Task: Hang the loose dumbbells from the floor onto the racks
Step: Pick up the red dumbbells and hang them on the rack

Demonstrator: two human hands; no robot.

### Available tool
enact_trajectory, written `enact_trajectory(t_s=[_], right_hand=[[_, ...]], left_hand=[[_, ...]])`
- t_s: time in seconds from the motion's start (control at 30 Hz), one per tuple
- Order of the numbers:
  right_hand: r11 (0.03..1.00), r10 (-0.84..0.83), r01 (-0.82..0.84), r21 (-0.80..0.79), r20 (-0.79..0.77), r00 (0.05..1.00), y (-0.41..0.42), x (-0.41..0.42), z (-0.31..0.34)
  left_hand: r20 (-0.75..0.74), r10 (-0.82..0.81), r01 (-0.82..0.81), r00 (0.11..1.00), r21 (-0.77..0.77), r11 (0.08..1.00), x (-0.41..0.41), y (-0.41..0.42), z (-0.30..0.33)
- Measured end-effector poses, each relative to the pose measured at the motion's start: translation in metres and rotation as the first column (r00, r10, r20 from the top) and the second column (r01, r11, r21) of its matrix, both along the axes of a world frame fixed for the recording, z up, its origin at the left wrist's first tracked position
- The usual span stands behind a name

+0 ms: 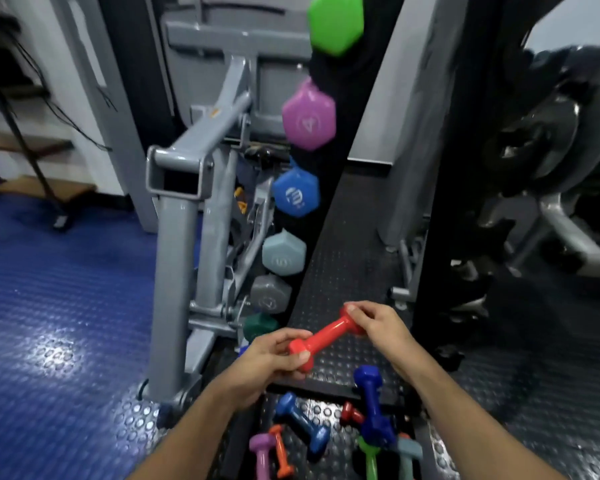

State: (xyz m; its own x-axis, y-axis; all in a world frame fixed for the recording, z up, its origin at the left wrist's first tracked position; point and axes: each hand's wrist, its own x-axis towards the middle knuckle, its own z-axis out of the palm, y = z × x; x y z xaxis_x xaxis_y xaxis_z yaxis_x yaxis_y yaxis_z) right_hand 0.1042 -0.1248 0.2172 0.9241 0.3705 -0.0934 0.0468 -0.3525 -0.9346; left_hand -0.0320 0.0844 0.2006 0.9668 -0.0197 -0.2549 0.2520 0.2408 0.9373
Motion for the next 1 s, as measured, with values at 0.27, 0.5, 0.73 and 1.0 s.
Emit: enact_trajectory(t_s=[0.27, 0.5, 0.73, 1.0], right_hand=[[0.986, -0.045, 0.017, 0.166, 0.162, 0.986, 0.016, 0.005, 0.138], [0.957, -0.091, 0.002, 0.289, 0.295, 0.951, 0.023, -0.001, 0.259], [0.95, -0.118, 0.01, 0.312, 0.328, 0.937, 0.034, -0.001, 0.345], [0.94, -0.077, -0.032, 0.341, 0.299, 0.951, 0.053, 0.0, 0.393]], left_hand=[[0.295, 0.091, -0.114, 0.951, 0.063, 0.991, -0.007, -0.007, 0.125], [0.511, 0.227, -0.267, 0.829, 0.006, 0.964, 0.0, -0.017, 0.227], [0.677, 0.368, -0.428, 0.637, -0.086, 0.9, -0.017, -0.031, 0.323], [0.773, 0.408, -0.708, 0.486, 0.075, 0.702, -0.01, -0.02, 0.421]])
